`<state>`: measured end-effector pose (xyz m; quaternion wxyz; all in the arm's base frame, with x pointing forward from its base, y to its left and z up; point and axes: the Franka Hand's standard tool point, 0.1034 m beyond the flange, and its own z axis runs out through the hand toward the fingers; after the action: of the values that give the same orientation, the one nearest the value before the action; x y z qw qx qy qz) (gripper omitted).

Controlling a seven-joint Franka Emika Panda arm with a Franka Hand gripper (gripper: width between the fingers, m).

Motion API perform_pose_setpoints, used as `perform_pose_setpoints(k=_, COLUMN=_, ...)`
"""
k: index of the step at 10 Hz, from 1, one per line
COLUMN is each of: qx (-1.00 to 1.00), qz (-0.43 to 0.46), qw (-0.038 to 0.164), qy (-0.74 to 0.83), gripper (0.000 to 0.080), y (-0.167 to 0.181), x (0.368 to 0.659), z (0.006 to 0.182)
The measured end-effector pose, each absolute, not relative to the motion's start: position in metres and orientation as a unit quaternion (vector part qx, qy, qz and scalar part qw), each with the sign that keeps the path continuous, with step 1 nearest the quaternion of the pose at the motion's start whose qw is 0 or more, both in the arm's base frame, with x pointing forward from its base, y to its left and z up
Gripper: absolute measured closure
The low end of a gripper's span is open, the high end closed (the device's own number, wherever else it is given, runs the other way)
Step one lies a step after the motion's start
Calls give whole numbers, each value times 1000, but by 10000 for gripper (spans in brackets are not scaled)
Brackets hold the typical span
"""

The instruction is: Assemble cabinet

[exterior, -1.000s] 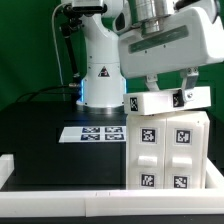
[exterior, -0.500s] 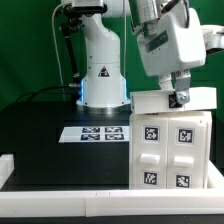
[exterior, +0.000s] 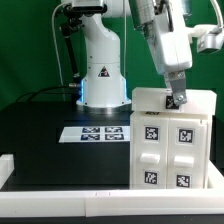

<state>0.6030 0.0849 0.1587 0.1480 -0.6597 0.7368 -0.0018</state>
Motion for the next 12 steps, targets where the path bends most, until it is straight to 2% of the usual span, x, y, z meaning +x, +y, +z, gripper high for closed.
perform_pose_setpoints(k=3, qx=-663, qz=-8, qw=172, qy=728, gripper=2, y=87, x=603, z=189)
perform_pose_setpoints(k=7, qx=-677, qz=-10, qw=173, qy=715, gripper=2, y=88, x=603, z=189)
perform_pose_setpoints(k=8, qx=-749, qz=-16, qw=146, qy=646, gripper=2, y=91, x=602, z=189)
perform_pose_setpoints(k=12, qx=-879, qz=-40, qw=129, qy=457, gripper=2, y=96, x=609, z=193)
